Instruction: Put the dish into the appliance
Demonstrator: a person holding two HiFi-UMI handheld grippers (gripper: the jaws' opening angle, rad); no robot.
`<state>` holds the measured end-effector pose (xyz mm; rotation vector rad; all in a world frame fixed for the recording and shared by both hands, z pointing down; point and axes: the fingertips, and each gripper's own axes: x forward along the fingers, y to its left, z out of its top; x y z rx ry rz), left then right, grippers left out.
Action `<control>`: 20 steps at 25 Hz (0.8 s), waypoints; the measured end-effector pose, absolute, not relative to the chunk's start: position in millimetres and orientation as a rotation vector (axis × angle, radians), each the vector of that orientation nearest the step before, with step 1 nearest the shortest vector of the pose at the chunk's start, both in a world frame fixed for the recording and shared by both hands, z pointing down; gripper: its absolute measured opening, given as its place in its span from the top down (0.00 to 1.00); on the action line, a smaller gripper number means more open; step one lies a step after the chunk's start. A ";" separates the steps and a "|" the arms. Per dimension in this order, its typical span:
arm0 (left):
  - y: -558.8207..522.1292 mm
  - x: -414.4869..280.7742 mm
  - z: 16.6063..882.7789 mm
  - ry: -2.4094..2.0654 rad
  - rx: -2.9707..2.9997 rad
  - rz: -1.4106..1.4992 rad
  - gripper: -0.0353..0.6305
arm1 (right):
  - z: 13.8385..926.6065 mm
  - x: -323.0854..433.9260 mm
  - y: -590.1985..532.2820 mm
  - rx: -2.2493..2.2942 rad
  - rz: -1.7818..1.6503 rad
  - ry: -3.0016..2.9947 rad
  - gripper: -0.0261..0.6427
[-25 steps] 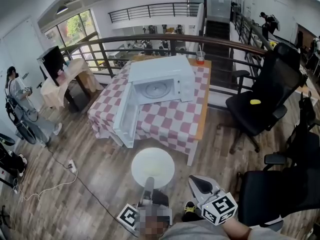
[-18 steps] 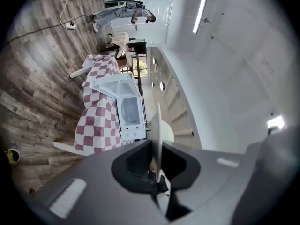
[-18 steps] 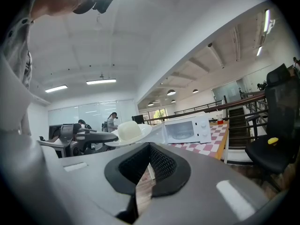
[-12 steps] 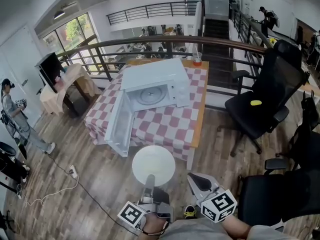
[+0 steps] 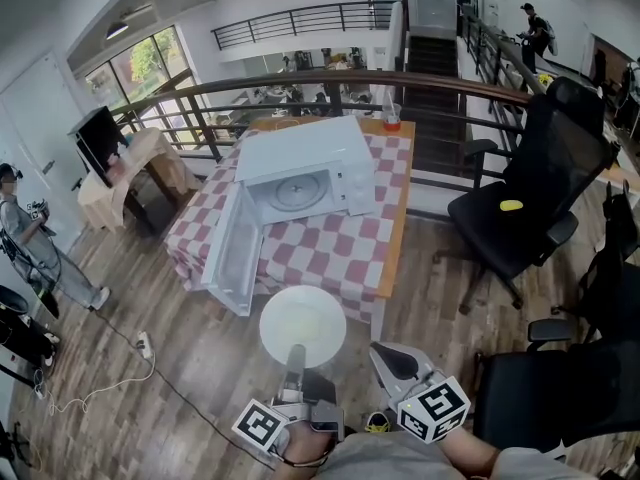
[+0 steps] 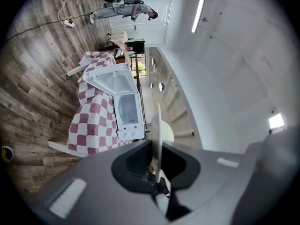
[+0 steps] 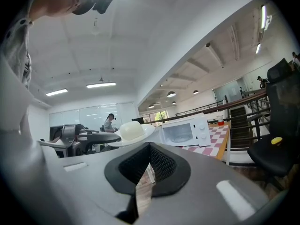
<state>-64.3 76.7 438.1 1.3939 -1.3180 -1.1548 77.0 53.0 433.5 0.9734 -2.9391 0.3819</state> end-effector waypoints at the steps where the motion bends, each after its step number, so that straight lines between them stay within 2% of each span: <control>1: 75.6 -64.7 437.7 -1.320 1.394 -1.158 0.91 | 433.2 77.1 52.3 0.970 0.379 -2.940 0.96; 20: 69.1 -73.3 436.4 -1.372 1.377 -1.184 0.91 | 434.0 78.0 42.0 0.931 0.376 -2.960 0.96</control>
